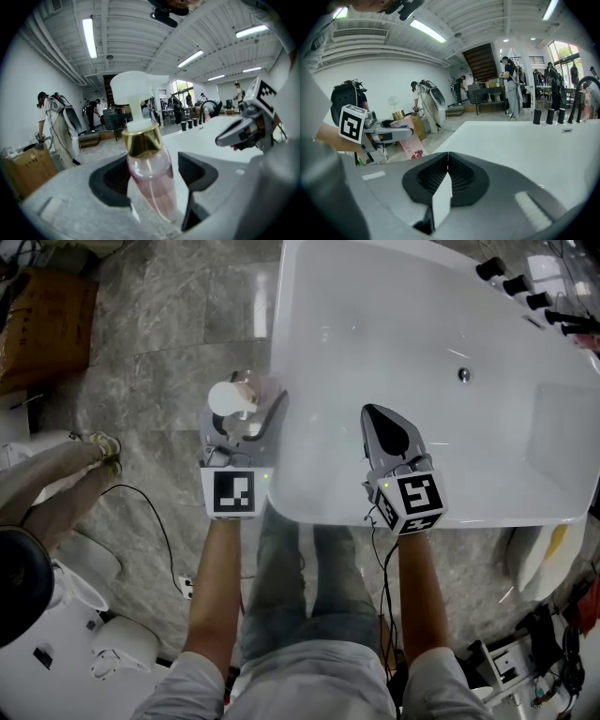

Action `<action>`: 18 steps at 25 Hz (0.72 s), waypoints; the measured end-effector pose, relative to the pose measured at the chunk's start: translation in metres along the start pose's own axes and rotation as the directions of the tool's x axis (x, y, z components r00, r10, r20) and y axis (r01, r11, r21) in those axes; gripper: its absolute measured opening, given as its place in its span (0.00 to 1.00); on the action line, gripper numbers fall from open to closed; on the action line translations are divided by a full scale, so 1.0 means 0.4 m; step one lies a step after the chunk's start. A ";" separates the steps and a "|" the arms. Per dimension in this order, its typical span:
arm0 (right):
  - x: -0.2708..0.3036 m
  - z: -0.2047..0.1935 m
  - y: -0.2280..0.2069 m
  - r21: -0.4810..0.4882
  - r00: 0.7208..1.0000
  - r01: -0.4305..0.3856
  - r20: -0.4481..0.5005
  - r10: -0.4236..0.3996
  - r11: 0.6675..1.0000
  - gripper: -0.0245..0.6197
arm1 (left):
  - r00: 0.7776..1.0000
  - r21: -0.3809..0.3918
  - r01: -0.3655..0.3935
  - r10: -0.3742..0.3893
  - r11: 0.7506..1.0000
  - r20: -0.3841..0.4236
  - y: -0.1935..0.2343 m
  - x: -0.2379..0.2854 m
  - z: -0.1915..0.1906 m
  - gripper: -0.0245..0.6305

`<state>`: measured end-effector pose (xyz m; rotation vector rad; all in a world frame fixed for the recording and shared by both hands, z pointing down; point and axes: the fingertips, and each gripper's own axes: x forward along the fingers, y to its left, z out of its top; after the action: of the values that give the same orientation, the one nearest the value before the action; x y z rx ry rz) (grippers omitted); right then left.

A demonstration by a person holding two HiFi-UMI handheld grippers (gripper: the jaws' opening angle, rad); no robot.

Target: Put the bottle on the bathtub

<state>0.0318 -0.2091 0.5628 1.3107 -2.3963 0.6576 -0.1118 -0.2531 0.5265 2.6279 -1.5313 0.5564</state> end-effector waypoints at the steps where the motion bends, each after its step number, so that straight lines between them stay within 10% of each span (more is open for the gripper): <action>1: -0.001 0.001 0.000 -0.001 1.000 0.000 0.000 0.000 1.000 0.04 | 1.000 -0.005 -0.002 0.002 1.000 -0.001 0.001 -0.002 0.000 0.51; 18: -0.013 0.006 0.010 -0.006 1.000 0.003 0.004 -0.003 1.000 0.04 | 1.000 0.001 -0.012 0.012 1.000 0.008 0.012 -0.021 0.010 0.50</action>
<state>0.0310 -0.2048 0.5574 1.3137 -2.3974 0.6469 -0.1185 -0.2496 0.5194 2.6264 -1.5507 0.5475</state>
